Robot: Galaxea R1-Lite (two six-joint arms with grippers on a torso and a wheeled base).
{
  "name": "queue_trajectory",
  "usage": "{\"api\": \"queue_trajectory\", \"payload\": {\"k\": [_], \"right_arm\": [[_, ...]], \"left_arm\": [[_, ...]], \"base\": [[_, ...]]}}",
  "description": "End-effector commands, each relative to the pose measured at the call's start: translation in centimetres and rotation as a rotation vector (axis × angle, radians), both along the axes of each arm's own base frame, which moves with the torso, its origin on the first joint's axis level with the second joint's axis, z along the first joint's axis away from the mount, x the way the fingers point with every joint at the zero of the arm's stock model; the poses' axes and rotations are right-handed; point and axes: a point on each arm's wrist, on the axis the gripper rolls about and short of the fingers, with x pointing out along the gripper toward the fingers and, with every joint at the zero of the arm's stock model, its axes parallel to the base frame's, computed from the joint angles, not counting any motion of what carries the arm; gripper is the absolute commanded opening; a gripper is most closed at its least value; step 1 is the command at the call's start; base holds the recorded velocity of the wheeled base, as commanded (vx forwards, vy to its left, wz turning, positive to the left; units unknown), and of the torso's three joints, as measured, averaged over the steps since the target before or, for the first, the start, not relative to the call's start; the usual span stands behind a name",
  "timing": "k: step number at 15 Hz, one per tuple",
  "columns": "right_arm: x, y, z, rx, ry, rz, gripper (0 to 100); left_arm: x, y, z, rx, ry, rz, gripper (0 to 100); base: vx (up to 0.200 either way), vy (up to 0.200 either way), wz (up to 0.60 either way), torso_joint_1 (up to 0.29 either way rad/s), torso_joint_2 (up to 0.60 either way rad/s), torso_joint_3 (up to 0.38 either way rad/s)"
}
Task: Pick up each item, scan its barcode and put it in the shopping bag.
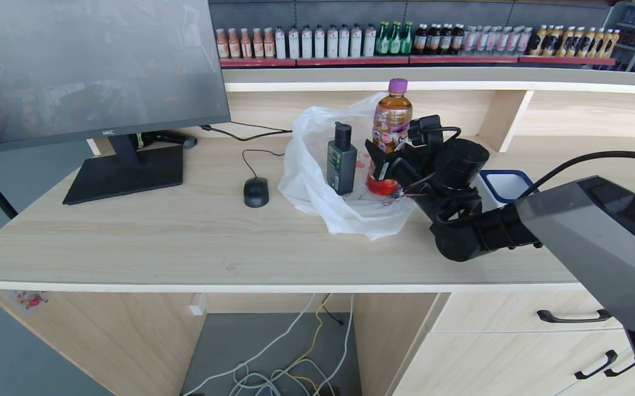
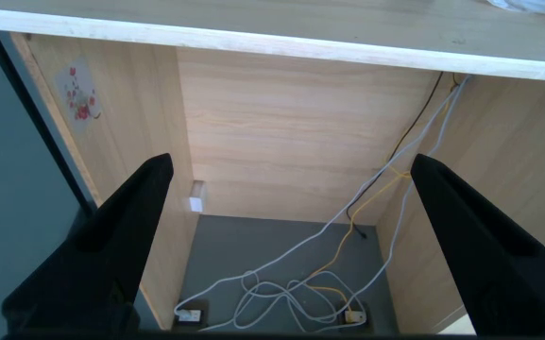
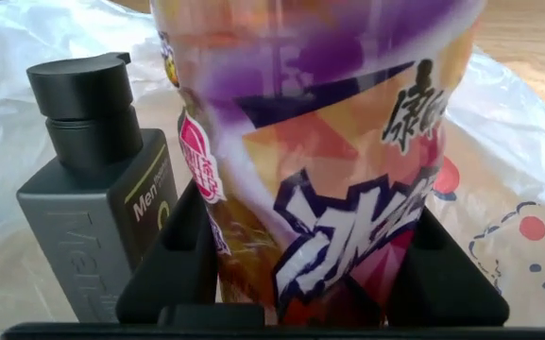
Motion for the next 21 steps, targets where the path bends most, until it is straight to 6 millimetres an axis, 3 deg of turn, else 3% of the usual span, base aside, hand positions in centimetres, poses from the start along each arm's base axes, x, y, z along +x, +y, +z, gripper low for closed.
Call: {"api": "queue_trajectory", "payload": {"k": [1, 12, 13, 17, 21], "right_arm": [[0.1, 0.1, -0.4, -0.006, 0.006, 0.002, 0], [-0.1, 0.1, -0.4, -0.022, -0.004, -0.005, 0], [-0.1, 0.2, -0.5, -0.022, -0.003, -0.003, 100], [-0.6, 0.2, 0.5, -0.007, -0.026, 0.005, 100], [-3.2, -0.9, 2.2, -0.015, -0.008, 0.003, 100]], "left_arm": [[0.0, 0.0, 0.0, 0.0, 0.0, 0.0, 100], [0.0, 0.0, 0.0, 0.0, 0.0, -0.002, 100], [0.0, 0.0, 0.0, 0.0, 0.0, 0.0, 100], [0.0, 0.0, 0.0, 0.0, 0.0, 0.0, 100], [0.0, 0.0, 0.0, 0.0, 0.0, 0.0, 100]], "base": [[0.0, 0.0, 0.0, 0.0, 0.0, 0.0], [0.0, 0.0, 0.0, 0.0, 0.0, 0.0], [0.0, 0.0, 0.0, 0.0, 0.0, 0.0], [0.0, 0.0, 0.0, 0.0, 0.0, 0.0], [0.0, 0.0, 0.0, 0.0, 0.0, 0.0]]}}
